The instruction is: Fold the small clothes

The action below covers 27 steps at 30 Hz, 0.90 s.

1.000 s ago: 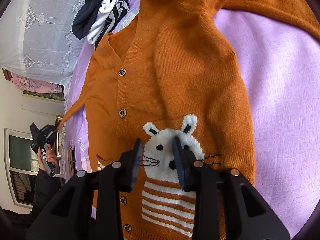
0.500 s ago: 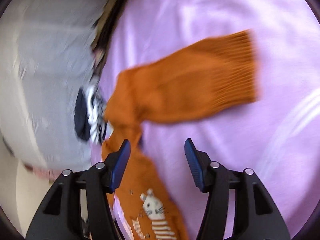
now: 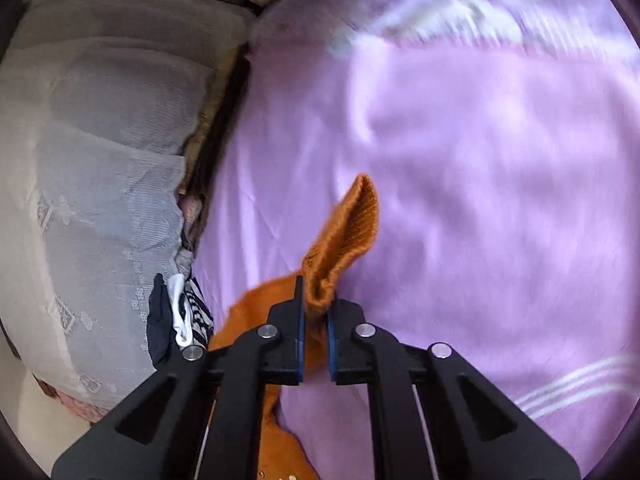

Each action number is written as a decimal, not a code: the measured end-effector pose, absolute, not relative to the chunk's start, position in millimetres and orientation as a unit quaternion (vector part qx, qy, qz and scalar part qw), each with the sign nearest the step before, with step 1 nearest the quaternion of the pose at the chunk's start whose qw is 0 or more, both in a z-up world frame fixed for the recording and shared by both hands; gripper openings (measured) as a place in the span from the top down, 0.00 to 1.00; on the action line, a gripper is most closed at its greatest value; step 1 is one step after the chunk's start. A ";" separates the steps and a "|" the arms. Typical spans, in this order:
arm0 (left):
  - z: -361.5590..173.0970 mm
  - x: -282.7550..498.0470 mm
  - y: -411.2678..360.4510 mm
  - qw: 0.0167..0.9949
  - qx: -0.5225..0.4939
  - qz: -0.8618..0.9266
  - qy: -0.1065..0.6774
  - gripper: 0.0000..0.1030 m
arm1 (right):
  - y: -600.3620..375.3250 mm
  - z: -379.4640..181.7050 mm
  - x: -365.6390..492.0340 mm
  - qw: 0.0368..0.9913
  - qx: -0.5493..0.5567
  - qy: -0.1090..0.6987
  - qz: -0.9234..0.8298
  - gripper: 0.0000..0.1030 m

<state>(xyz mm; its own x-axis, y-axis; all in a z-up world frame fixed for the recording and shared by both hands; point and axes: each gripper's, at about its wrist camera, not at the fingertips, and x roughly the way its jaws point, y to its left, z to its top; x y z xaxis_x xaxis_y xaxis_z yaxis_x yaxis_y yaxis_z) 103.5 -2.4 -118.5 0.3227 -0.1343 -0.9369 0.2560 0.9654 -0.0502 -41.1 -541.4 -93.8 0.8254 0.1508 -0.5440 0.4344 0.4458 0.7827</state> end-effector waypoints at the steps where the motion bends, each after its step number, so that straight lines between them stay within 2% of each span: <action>1: -118.2 101.0 -1.7 0.812 0.053 -0.119 0.569 0.20 | -549.7 -74.2 -41.3 0.828 0.482 0.271 -0.091 0.94; 4: -122.6 97.9 10.4 0.811 0.030 -0.107 0.574 0.16 | -590.4 -56.0 -48.7 0.845 0.420 0.294 -0.151 0.94; 8: -125.5 99.3 21.2 0.810 0.009 -0.104 0.578 0.16 | -620.5 -116.6 -60.5 0.787 0.367 0.440 -0.230 0.92; 12: -112.2 104.5 23.0 0.819 0.035 -0.103 0.563 0.16 | -612.2 -101.7 -85.6 0.802 0.356 0.388 -0.280 0.88; 14: -98.1 115.8 22.2 0.827 0.042 -0.109 0.549 0.16 | -589.8 -81.9 -70.7 0.833 0.341 0.363 -0.240 0.88; 18: -70.3 160.7 9.4 0.846 0.066 -0.109 0.518 0.16 | -497.9 -57.7 21.1 0.867 0.290 0.404 -0.023 0.82; 24: -48.5 234.3 -13.1 0.856 0.050 -0.115 0.501 0.15 | -381.8 -59.0 121.9 0.851 0.248 0.447 0.119 0.81; 27: -55.6 249.3 -31.2 0.855 0.074 -0.123 0.499 0.12 | -336.3 -83.1 158.6 0.825 0.219 0.498 0.154 0.82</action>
